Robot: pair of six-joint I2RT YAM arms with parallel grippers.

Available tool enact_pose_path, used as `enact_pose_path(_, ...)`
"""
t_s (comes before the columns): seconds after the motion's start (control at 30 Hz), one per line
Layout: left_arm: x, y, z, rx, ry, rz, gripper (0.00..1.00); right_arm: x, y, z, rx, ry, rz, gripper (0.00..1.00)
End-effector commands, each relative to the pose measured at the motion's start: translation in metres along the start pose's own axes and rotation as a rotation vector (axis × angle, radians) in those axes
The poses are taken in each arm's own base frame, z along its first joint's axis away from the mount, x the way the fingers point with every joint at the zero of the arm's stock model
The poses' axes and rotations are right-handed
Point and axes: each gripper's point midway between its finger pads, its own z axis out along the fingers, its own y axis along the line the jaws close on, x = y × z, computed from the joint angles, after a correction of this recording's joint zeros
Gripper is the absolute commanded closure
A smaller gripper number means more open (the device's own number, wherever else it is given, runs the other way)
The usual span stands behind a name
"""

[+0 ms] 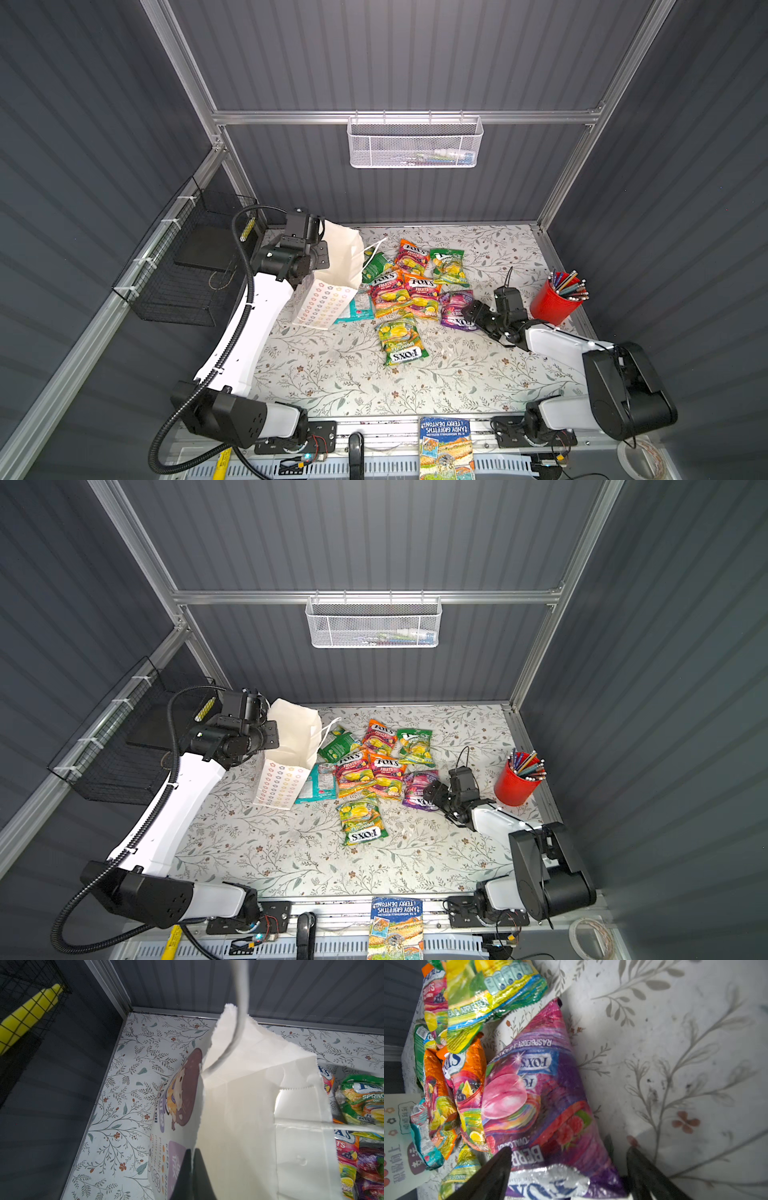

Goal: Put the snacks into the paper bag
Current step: 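Lower the right gripper onto the purple FOX'S berries candy bag and grasp it, then lift the purple candy bag and carry it over the open paper bag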

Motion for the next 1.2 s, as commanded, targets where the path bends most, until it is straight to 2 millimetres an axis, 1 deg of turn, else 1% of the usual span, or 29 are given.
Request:
enact_pose_path(0.0, -0.003, -0.004, -0.009, 0.033, -0.027, -0.020, 1.00, 0.021, -0.011, 0.010, 0.038, 0.111, -0.007, 0.22)
enact_pose_path(0.1, -0.005, -0.004, -0.013, 0.039, -0.041, -0.024, 1.00, 0.027, -0.011, 0.017, 0.019, 0.140, 0.000, 0.31)
enact_pose_path(0.27, -0.007, -0.004, -0.017, 0.047, -0.057, -0.029, 1.00, 0.028, -0.001, 0.019, -0.038, 0.153, 0.006, 0.63)
enact_pose_path(0.33, -0.007, -0.004, -0.017, 0.050, -0.055, -0.029, 1.00, 0.030, 0.009, 0.016, -0.089, 0.169, -0.006, 0.73)
enact_pose_path(0.43, -0.006, -0.007, -0.016, 0.063, -0.049, -0.030, 1.00, 0.028, 0.019, 0.009, -0.137, 0.159, -0.022, 0.85)
enact_pose_path(0.5, -0.007, -0.008, -0.017, 0.070, -0.051, -0.031, 1.00, 0.027, 0.025, 0.004, -0.168, 0.150, -0.030, 0.92)
enact_pose_path(0.57, -0.007, -0.008, -0.018, 0.069, -0.054, -0.035, 1.00, 0.025, 0.032, -0.003, -0.196, 0.136, -0.041, 0.97)
enact_pose_path(0.63, -0.007, -0.008, -0.018, 0.073, -0.055, -0.036, 1.00, 0.022, 0.039, -0.013, -0.228, 0.113, -0.057, 1.00)
enact_pose_path(0.87, -0.008, -0.010, -0.022, 0.092, -0.063, -0.039, 1.00, 0.012, 0.061, -0.052, -0.314, 0.022, -0.112, 1.00)
enact_pose_path(0.93, -0.008, -0.011, -0.023, 0.098, -0.065, -0.041, 1.00, 0.006, 0.073, -0.069, -0.352, -0.010, -0.127, 1.00)
enact_pose_path(1.17, -0.009, -0.013, -0.026, 0.112, -0.071, -0.042, 1.00, -0.010, 0.104, -0.121, -0.408, -0.085, -0.171, 1.00)
